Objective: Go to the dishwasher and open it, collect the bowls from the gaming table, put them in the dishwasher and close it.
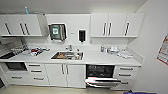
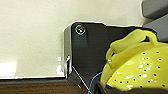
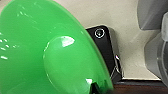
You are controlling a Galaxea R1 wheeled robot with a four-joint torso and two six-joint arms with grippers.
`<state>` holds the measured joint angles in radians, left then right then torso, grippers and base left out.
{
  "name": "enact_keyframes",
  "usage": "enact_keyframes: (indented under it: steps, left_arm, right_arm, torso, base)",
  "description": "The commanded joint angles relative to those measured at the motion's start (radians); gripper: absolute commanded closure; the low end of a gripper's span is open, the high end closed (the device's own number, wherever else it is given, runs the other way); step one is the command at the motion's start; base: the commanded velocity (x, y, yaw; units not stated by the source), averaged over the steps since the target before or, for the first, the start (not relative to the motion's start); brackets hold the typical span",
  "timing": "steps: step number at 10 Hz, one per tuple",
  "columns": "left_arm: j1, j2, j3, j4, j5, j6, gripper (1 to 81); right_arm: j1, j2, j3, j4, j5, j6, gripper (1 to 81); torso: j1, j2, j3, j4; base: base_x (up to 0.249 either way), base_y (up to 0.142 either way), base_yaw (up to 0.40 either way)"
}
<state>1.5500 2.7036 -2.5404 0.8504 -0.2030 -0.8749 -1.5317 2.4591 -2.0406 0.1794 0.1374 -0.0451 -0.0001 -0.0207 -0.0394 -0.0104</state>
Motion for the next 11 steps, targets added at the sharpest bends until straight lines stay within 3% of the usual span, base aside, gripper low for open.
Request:
enact_keyframes:
  steps: [1,11]
  left_arm:
    - [-0.040,-0.031,-0.006,0.007,0.034,0.002,81.1]
    - [-0.040,-0.031,-0.006,0.004,0.034,0.002,81.1]
  right_arm:
    - [0.050,-0.041,0.004,-0.011,-0.052,-0.004,81.1]
    - [0.050,-0.038,-0.001,-0.011,-0.052,-0.004,81.1]
  torso:
    - [0.000,0.000,0.000,0.000]
    - [0.002,0.001,0.000,0.000]
  base:
    - [0.191,0.000,0.000]
    - [0.173,0.000,0.000]
